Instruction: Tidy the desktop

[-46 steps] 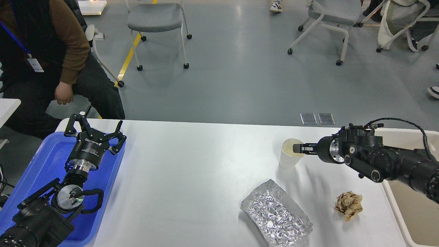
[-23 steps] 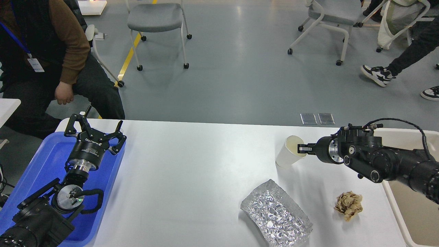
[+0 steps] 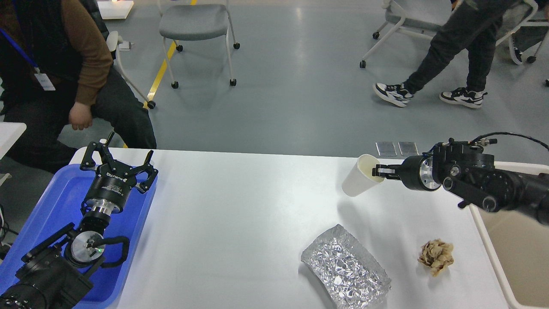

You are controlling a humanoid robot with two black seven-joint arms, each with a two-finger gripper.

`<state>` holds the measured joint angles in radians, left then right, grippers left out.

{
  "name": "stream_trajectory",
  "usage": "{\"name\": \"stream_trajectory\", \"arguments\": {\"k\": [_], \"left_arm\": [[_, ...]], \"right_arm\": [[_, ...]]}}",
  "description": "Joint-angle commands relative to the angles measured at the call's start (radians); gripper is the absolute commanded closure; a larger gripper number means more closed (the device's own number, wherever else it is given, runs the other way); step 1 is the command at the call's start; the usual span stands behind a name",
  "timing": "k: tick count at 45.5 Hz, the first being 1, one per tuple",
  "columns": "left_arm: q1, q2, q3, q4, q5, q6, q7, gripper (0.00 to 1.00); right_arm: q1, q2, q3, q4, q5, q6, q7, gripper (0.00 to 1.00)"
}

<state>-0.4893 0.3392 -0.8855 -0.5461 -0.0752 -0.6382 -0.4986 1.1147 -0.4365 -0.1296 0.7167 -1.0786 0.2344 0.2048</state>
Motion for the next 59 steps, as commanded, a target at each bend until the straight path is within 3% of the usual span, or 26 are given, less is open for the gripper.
{"name": "stream_trajectory", "arguments": {"k": [1,13,22,29,36,45,51,59], "left_arm": [[0.000,0.000,-0.001,0.000,0.000,0.000,0.000,0.00],[0.000,0.000,-0.001,0.000,0.000,0.000,0.000,0.00],[0.000,0.000,-0.001,0.000,0.000,-0.002,0.000,0.00],[0.002,0.000,-0.003,0.000,0.000,-0.002,0.000,0.00],[0.002,0.001,-0.003,0.000,0.000,-0.002,0.000,0.00],[0.002,0.001,-0.003,0.000,0.000,-0.002,0.000,0.00],[0.002,0.001,-0.003,0.000,0.000,-0.002,0.000,0.00],[0.002,0.001,-0.003,0.000,0.000,-0.002,0.000,0.00]], "right_arm": [[0.152,-0.169,0.002,0.182,0.115,0.104,-0.008,1.00],[0.332,-0.341,0.005,0.331,0.169,0.236,-0.061,1.00],[0.424,-0.430,0.010,0.330,0.184,0.307,-0.076,1.00],[0.444,-0.490,0.010,0.293,0.186,0.302,-0.076,1.00],[0.410,-0.515,0.008,0.094,0.187,0.292,-0.067,1.00],[0.235,-0.493,0.031,-0.206,0.292,0.237,-0.057,1.00],[0.085,-0.462,0.033,-0.336,0.417,0.140,-0.058,1.00],[-0.140,-0.325,0.035,-0.581,0.658,0.020,-0.058,1.00]]}}
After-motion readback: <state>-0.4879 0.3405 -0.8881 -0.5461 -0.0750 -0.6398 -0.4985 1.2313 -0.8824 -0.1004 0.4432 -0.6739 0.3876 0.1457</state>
